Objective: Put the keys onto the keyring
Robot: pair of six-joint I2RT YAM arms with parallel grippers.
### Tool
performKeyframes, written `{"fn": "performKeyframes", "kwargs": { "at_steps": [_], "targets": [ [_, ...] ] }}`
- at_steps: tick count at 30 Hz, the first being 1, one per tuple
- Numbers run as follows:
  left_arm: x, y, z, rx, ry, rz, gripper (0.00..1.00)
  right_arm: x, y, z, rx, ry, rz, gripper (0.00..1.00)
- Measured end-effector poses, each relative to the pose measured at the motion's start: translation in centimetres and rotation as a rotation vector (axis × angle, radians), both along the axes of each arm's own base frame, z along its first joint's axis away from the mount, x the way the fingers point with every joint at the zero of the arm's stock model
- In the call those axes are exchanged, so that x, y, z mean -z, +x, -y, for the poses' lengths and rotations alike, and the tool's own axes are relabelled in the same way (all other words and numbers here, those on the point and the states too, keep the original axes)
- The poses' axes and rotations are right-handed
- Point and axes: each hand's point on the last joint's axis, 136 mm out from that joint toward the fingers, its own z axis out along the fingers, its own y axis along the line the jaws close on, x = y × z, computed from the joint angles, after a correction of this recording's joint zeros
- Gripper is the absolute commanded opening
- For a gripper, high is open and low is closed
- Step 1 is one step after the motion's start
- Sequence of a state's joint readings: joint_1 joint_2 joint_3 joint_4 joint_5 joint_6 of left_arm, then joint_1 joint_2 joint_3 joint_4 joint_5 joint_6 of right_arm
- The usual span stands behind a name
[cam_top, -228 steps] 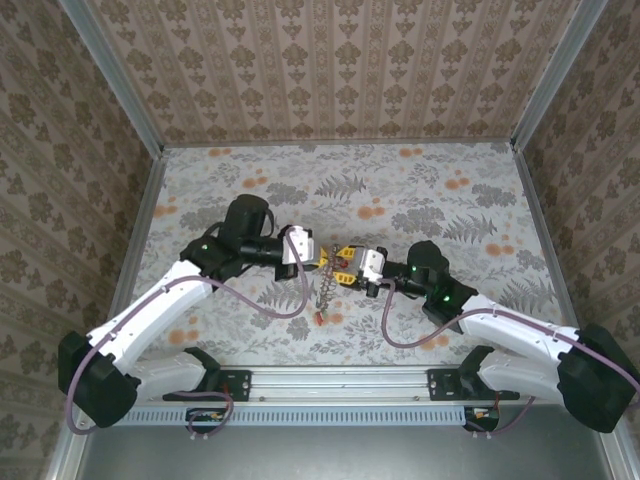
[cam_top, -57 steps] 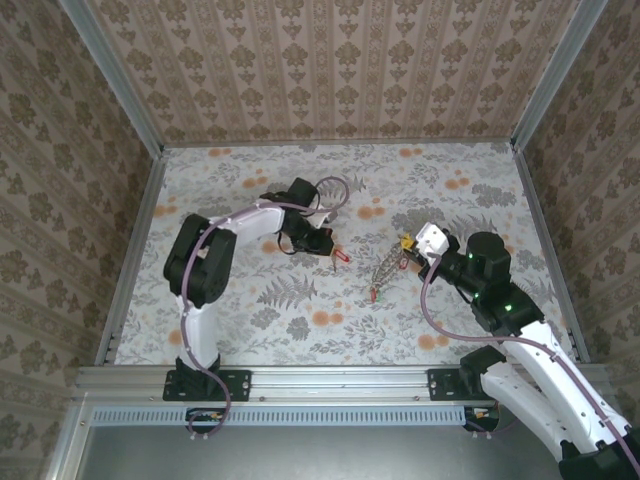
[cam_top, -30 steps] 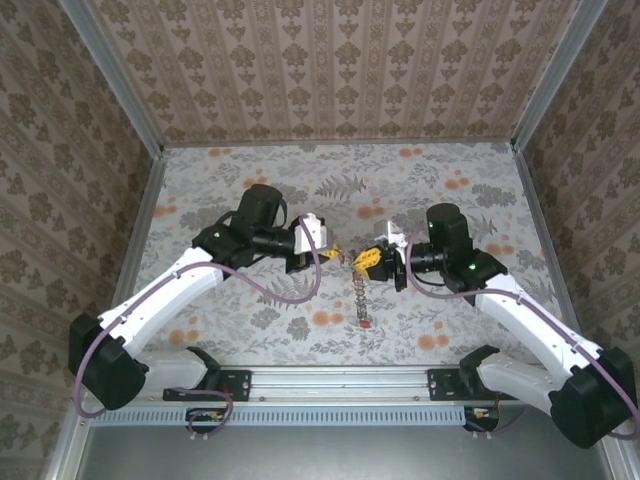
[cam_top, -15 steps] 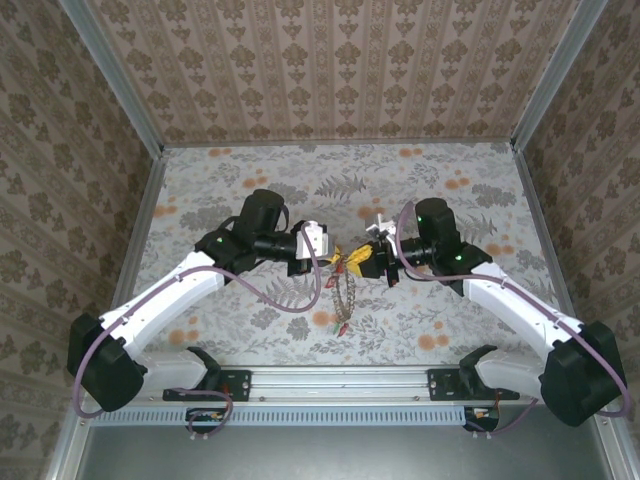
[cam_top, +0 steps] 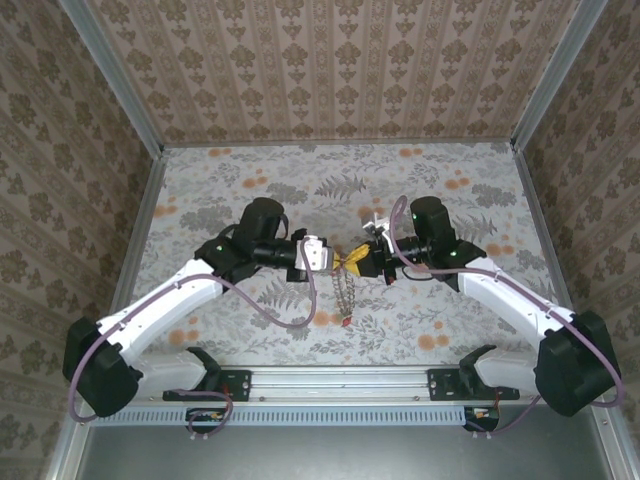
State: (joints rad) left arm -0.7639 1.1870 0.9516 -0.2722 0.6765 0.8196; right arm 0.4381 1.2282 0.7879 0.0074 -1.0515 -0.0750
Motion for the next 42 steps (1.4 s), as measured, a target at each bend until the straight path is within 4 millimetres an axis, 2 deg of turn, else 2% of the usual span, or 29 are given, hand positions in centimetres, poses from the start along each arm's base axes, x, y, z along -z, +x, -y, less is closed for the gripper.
{"fn": "performKeyframes", "kwargs": {
  "at_steps": [9,25,31,42],
  "targets": [
    [0.4,-0.4,0.0,0.03,0.016,0.07,0.0,0.5,0.3,0.0,0.004,-0.01,-0.028,0.0],
    [0.8,-0.9,0.0,0.061,0.033,0.1,0.0,-0.8,0.5,0.2,0.021,0.018,0.019,0.0],
    [1.3,-0.9,-0.2,0.055,0.042,0.097,0.0,-0.6,0.3,0.4,0.032,0.02,0.038,0.0],
    [2.4,-1.7,-0.4,0.052,0.05,0.064,0.0,-1.3,-0.5,1.5,0.079,0.047,0.201,0.0]
  ]
}}
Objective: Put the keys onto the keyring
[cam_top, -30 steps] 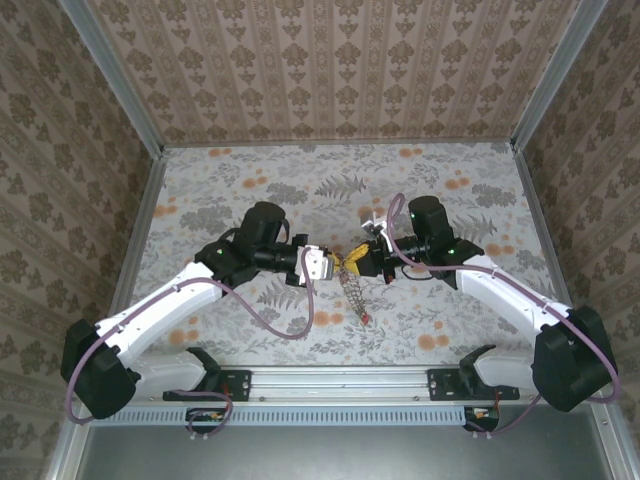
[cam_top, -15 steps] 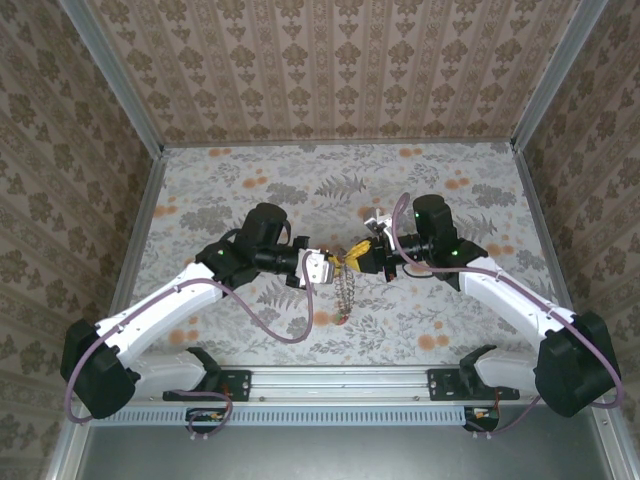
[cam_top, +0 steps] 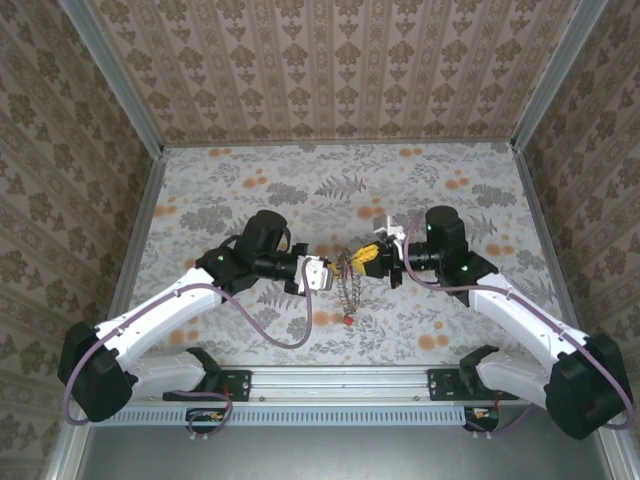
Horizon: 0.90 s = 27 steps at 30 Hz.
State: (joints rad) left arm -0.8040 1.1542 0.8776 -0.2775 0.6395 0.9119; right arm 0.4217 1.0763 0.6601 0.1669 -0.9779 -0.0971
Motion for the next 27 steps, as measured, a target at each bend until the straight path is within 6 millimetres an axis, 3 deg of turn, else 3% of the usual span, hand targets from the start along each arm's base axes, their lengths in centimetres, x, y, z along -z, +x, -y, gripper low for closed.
{"fn": "performKeyframes", "kwargs": {
  "at_steps": [4,6,12,15,21,27],
  "targets": [
    [0.1,0.4,0.2,-0.044,-0.017,-0.045,0.35,-0.5,-0.4,0.1,0.011,0.018,0.066,0.0],
    [-0.3,0.7,0.3,-0.069,-0.034,-0.066,0.43,-0.7,-0.7,0.1,0.013,0.021,0.104,0.0],
    [-3.8,1.4,0.0,-0.119,-0.163,-0.13,0.46,-1.3,-1.8,-0.1,0.021,0.019,0.246,0.0],
    [-5.2,1.2,0.1,-0.109,-0.215,-0.172,0.42,-1.2,-2.0,-0.5,0.027,0.014,0.291,0.0],
    [-4.7,0.4,0.7,-0.07,-0.214,-0.286,0.33,-0.6,-2.1,-1.3,0.052,0.016,0.338,0.0],
    [-4.1,-0.3,0.5,-0.045,-0.184,-0.347,0.32,-0.5,-1.3,-1.3,0.117,0.032,0.37,0.0]
  ]
}}
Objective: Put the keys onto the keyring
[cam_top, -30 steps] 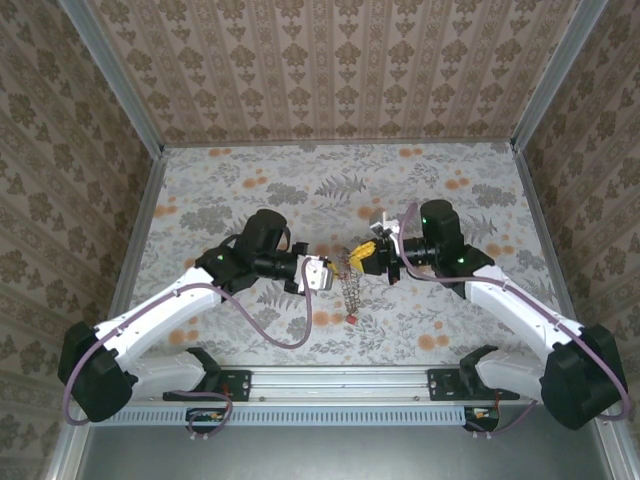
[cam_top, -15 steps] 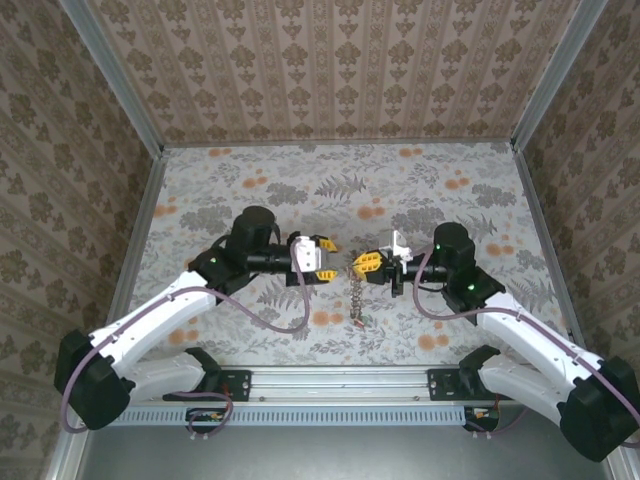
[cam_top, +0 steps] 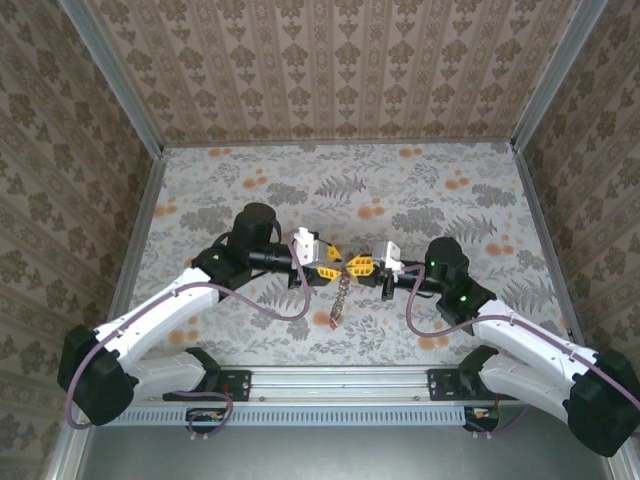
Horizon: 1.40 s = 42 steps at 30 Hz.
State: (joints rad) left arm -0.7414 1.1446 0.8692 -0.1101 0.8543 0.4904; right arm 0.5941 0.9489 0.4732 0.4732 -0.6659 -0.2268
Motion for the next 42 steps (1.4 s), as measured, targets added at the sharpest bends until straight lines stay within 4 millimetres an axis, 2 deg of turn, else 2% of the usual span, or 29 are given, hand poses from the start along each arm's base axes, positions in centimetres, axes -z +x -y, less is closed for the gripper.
{"fn": "performKeyframes", "kwargs": {
  "at_steps": [5,11,18,24,28,30,33,37,42],
  "targets": [
    [0.3,0.2,-0.4,-0.007,0.016,-0.024,0.27,-0.1,0.1,-0.1,0.014,0.014,0.005,0.0],
    [0.2,0.9,0.1,-0.009,0.026,-0.035,0.27,-0.4,0.2,-0.5,0.013,0.035,0.014,0.0],
    [-0.1,0.9,0.3,-0.002,0.024,-0.049,0.01,-0.6,0.5,-0.6,0.021,0.048,0.008,0.0],
    [0.1,1.2,0.1,-0.012,0.036,-0.055,0.0,-0.3,0.9,-0.7,0.033,0.056,-0.006,0.0],
    [0.5,1.4,-0.2,-0.036,0.083,-0.058,0.0,0.3,1.0,-0.7,0.045,0.004,-0.004,0.26],
    [0.7,1.7,-0.6,-0.066,0.131,-0.063,0.0,0.5,1.2,-0.7,0.05,-0.062,0.012,0.35],
    [0.4,2.5,-0.9,-0.114,0.194,-0.036,0.0,0.7,1.4,-0.5,0.047,-0.161,0.05,0.42],
    [0.5,2.7,-1.0,-0.14,0.296,0.003,0.0,2.3,1.6,0.3,0.062,-0.301,0.068,0.41],
    [1.8,2.4,-1.3,-0.134,0.409,0.0,0.0,3.7,1.8,0.3,0.047,-0.411,0.044,0.3]
  ]
}}
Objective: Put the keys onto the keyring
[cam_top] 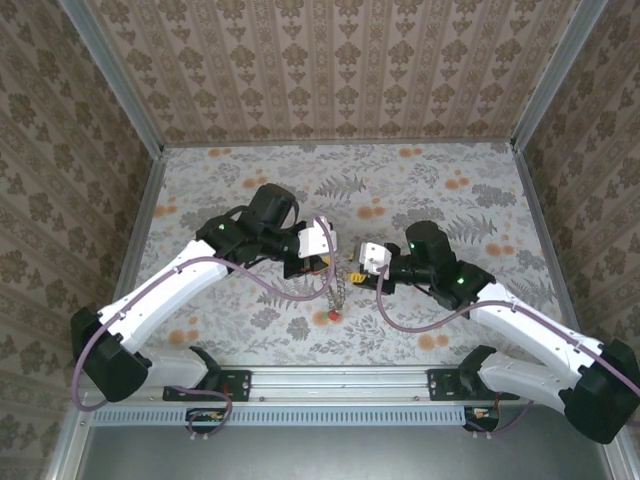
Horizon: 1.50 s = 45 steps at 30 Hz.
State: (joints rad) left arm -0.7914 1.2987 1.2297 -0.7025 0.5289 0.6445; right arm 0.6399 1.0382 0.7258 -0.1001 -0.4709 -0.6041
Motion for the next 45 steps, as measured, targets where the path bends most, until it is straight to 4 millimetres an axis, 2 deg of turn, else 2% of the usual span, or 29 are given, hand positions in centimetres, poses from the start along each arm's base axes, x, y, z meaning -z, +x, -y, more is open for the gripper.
{"fn": "performKeyframes", "kwargs": {
  "at_steps": [6,12,22,28,32,34,36,38,42,45],
  "targets": [
    [1.5,-0.7,-0.5,0.012,0.076,-0.038,0.0,0.4,-0.1,-0.6,-0.014,-0.005,-0.03,0.26],
    [1.5,-0.8,-0.5,0.02,0.083,-0.038,0.0,-0.4,-0.4,-1.6,-0.04,0.04,-0.027,0.26],
    [1.5,-1.1,-0.4,0.035,0.076,-0.048,0.0,-0.3,-0.6,-2.8,-0.059,0.072,-0.032,0.22],
    [1.3,-1.2,-0.3,0.04,0.068,-0.044,0.0,0.0,-0.6,-3.0,-0.061,0.079,-0.037,0.16],
    [1.2,-1.1,-0.2,0.04,0.063,-0.038,0.0,0.1,-0.6,-3.1,-0.061,0.084,-0.041,0.0],
    [1.3,-1.0,-0.2,0.038,0.066,-0.034,0.0,0.1,-0.6,-3.1,-0.059,0.088,-0.046,0.0],
    [1.3,-1.0,-0.2,0.037,0.067,-0.031,0.21,0.1,-0.6,-3.2,-0.055,0.103,-0.044,0.0],
    [1.0,-0.8,-0.2,0.031,0.058,-0.018,0.31,0.3,-0.6,-3.2,-0.047,0.129,-0.046,0.0],
    [0.5,-0.8,-0.7,0.021,0.018,0.048,0.33,1.4,-0.8,-2.9,-0.019,0.179,-0.084,0.0],
    [0.4,-1.3,-1.2,0.019,0.002,0.065,0.33,1.4,-0.8,-2.9,-0.003,0.23,-0.098,0.0]
  ]
}}
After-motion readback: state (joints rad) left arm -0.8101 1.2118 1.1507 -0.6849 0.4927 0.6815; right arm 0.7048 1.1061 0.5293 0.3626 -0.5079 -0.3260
